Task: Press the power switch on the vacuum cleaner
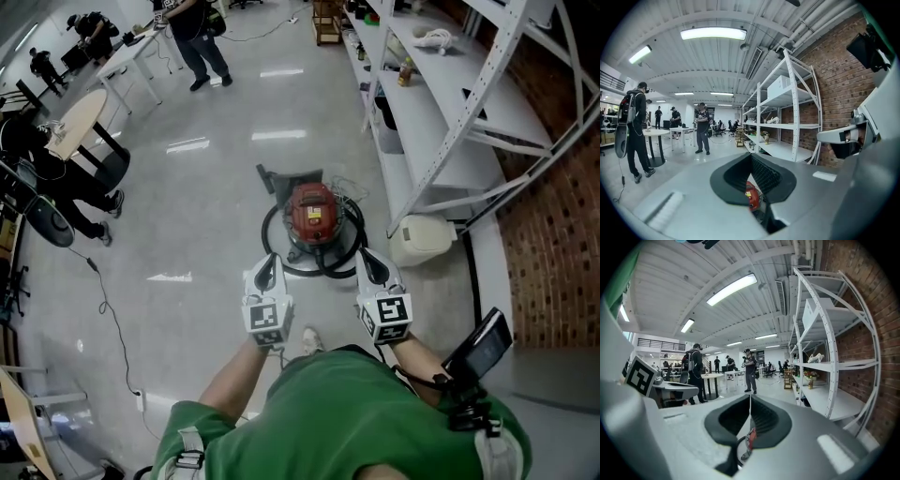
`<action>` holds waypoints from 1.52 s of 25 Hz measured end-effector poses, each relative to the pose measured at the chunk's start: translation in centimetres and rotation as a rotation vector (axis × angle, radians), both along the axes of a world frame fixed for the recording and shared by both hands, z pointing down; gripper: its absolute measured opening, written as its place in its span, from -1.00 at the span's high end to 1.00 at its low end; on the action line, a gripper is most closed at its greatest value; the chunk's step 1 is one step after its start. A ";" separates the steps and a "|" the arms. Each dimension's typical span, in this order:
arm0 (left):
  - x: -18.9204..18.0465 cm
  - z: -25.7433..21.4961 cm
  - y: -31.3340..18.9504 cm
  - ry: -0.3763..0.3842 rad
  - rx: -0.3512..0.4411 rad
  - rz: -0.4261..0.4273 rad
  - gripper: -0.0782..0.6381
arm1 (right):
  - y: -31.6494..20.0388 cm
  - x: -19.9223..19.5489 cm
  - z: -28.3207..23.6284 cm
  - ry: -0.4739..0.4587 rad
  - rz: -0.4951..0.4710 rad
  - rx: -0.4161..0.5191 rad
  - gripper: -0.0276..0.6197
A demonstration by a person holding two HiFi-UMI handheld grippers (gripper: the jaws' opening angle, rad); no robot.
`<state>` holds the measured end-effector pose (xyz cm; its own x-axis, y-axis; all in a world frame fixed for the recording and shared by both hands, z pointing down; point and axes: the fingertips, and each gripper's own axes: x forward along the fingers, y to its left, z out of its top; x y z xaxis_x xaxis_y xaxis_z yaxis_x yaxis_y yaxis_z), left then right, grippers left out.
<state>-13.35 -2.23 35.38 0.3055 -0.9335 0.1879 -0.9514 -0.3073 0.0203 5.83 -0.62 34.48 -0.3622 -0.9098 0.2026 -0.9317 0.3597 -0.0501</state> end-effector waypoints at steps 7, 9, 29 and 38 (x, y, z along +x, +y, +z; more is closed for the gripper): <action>3.2 -0.1 3.1 -0.010 0.008 0.024 0.76 | 3.2 2.4 0.7 0.004 0.004 -0.006 0.89; 3.7 -0.1 3.8 -0.017 0.006 0.029 0.76 | 3.9 2.6 0.6 0.001 -0.002 -0.012 0.90; 6.0 -0.6 6.5 0.000 -0.005 0.013 0.76 | 6.2 4.1 -0.2 0.003 -0.037 0.008 0.91; 5.1 -0.4 6.7 -0.025 0.009 -0.008 0.76 | 6.0 3.5 -0.3 0.011 -0.057 0.027 0.91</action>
